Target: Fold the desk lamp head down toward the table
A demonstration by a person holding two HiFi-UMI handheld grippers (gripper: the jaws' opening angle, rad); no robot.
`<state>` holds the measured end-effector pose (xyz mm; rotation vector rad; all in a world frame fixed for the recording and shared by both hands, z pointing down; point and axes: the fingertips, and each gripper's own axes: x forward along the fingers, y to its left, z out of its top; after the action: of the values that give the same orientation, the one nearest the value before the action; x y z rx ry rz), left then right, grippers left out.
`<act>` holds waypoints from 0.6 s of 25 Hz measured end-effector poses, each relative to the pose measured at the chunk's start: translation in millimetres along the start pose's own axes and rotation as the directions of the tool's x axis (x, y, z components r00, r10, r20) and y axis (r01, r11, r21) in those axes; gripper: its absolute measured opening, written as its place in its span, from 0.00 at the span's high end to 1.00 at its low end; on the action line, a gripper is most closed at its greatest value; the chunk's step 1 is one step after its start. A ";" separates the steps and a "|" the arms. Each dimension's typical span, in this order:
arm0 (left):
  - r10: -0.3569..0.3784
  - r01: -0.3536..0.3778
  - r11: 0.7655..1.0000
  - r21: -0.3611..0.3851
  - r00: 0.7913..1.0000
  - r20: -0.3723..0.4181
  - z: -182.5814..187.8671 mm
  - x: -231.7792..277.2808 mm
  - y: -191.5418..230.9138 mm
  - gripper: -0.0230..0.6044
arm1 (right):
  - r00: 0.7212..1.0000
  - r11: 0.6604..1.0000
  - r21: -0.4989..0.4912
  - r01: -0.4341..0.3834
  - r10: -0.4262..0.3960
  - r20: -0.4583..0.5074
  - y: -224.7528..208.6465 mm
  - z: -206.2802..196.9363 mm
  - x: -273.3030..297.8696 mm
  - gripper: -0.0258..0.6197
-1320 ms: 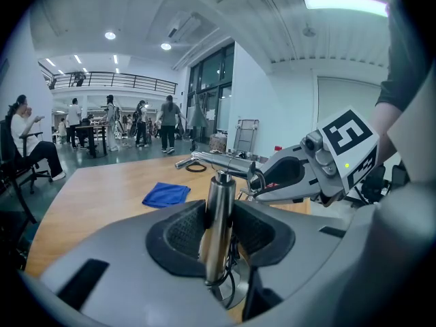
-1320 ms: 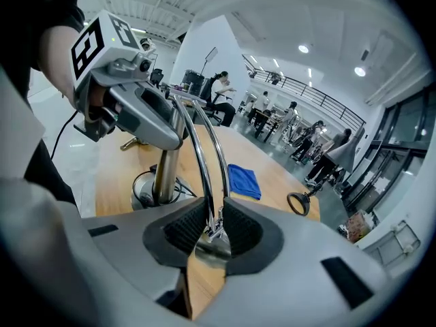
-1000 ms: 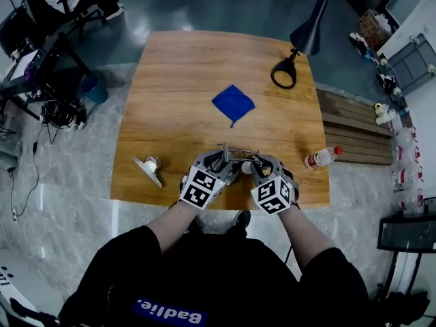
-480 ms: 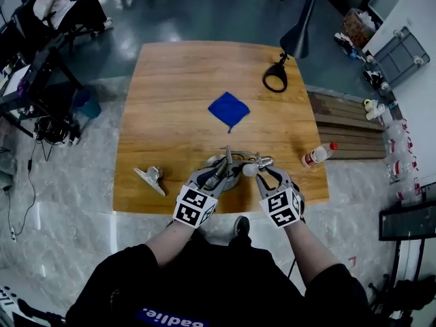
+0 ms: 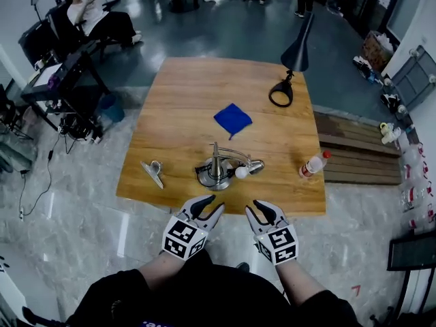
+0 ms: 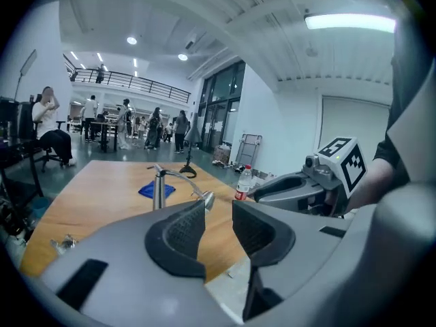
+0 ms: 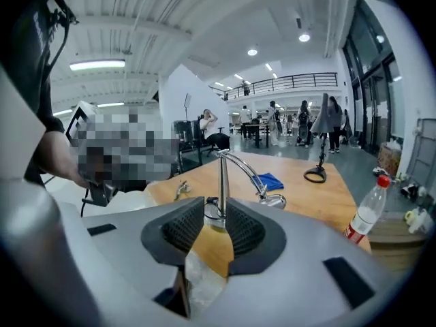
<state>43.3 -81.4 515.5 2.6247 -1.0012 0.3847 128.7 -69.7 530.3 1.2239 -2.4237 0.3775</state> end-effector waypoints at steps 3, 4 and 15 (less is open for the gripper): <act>0.012 -0.011 1.000 -0.022 1.000 0.014 1.6 -8.0 -49.6 0.76 | 0.997 0.998 0.041 -0.051 0.049 0.065 2.4 -0.8 -39.1 0.81; 0.004 -0.003 1.000 -0.025 1.000 0.014 2.8 -12.0 -66.1 0.76 | 0.995 0.996 0.063 -0.070 0.065 0.079 5.5 -1.2 -51.4 0.81; -0.055 0.048 0.998 0.040 0.979 0.198 65.8 -105.8 -113.9 0.87 | 0.937 0.976 0.105 -0.189 0.147 0.318 81.5 60.9 -117.1 0.95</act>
<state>53.6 38.2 396.8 2.7569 -0.9909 0.1300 111.7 35.2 417.4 1.2101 -2.8253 0.4317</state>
